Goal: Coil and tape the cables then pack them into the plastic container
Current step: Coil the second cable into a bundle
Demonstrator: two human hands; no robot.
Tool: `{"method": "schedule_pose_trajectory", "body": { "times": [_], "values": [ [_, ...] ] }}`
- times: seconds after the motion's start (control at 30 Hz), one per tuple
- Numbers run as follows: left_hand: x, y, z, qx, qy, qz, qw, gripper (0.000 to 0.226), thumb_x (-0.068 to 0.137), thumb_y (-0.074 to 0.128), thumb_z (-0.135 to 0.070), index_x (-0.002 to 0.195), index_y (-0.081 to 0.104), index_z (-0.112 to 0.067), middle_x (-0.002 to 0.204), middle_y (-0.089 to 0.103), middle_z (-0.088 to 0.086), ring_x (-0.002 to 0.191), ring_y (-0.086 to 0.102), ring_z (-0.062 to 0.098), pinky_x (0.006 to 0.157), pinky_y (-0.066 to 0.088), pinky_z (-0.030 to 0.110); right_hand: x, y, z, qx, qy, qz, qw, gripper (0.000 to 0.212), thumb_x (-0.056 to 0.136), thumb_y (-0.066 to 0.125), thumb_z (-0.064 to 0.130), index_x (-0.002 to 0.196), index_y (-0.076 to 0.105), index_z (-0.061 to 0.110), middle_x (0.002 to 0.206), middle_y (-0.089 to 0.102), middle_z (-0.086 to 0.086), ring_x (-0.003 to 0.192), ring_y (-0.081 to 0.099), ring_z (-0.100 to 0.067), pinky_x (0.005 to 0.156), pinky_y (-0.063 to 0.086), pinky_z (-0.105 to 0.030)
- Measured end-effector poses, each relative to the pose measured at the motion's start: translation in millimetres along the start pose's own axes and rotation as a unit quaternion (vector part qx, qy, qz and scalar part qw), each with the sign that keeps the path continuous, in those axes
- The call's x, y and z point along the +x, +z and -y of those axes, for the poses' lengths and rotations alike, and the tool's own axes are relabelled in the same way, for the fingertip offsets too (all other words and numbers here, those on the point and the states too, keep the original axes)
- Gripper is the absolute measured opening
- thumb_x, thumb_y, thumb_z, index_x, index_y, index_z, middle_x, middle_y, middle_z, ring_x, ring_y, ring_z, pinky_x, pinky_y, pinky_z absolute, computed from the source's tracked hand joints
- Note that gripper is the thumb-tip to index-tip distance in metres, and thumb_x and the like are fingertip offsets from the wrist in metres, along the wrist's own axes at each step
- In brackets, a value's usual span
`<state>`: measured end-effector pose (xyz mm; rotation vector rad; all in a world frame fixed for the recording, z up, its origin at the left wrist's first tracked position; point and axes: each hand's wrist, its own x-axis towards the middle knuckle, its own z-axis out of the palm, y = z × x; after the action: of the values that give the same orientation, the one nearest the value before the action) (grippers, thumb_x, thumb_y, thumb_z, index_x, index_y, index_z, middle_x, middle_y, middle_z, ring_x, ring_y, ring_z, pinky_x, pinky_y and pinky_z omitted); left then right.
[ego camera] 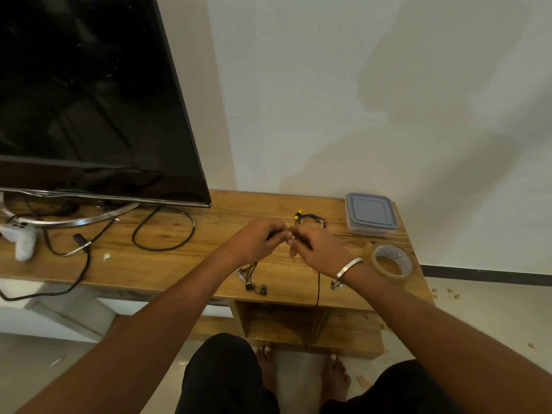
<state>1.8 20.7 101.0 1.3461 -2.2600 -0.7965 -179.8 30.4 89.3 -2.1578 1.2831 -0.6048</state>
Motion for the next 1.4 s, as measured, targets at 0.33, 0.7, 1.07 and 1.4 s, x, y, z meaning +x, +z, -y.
{"method": "schedule_pose_trajectory", "body": {
  "times": [0.33, 0.7, 1.07, 1.4],
  "values": [
    [-1, -30, 6, -0.005, -0.036, -0.015, 0.999, 0.022, 0.099, 0.052, -0.034, 0.094, 0.071, -0.025, 0.066, 0.051, 0.0, 0.054, 0.039, 0.011, 0.053, 0.031, 0.027, -4, -18, -12, -0.035, 0.011, -0.116, 0.993, 0.022, 0.097, 0.046, 0.015, 0.101, 0.067, 0.011, 0.061, 0.052, 0.013, 0.053, 0.047, -0.005, 0.052, 0.03, -0.015],
    [7, -26, -10, 0.001, -0.025, 0.022, 0.999, 0.02, 0.097, 0.057, -0.035, 0.089, 0.071, -0.024, 0.058, 0.049, -0.006, 0.048, 0.037, 0.004, 0.049, 0.031, 0.024, -4, -3, -4, 0.025, 0.02, -0.008, 0.999, 0.018, 0.093, 0.052, 0.021, 0.11, 0.057, 0.024, 0.087, 0.066, 0.007, 0.067, 0.058, 0.001, 0.059, 0.044, -0.012],
    [7, -34, -6, 0.014, -0.055, 0.054, 0.997, 0.019, 0.096, 0.057, -0.038, 0.088, 0.072, -0.029, 0.069, 0.056, -0.003, 0.061, 0.047, 0.01, 0.058, 0.036, 0.026, -3, -14, -9, -0.048, 0.027, -0.05, 0.997, 0.025, 0.099, 0.041, 0.02, 0.107, 0.064, 0.012, 0.063, 0.05, 0.014, 0.054, 0.047, -0.001, 0.051, 0.031, -0.016],
    [9, -28, -10, -0.07, -0.068, 0.074, 0.992, 0.019, 0.099, 0.055, -0.027, 0.085, 0.067, -0.022, 0.066, 0.063, 0.002, 0.057, 0.063, 0.01, 0.059, 0.054, 0.025, 2, -6, 4, 0.035, 0.003, -0.02, 0.999, 0.025, 0.095, 0.05, 0.018, 0.119, 0.056, 0.017, 0.083, 0.067, 0.005, 0.063, 0.058, 0.009, 0.055, 0.044, -0.008]
  ]
}}
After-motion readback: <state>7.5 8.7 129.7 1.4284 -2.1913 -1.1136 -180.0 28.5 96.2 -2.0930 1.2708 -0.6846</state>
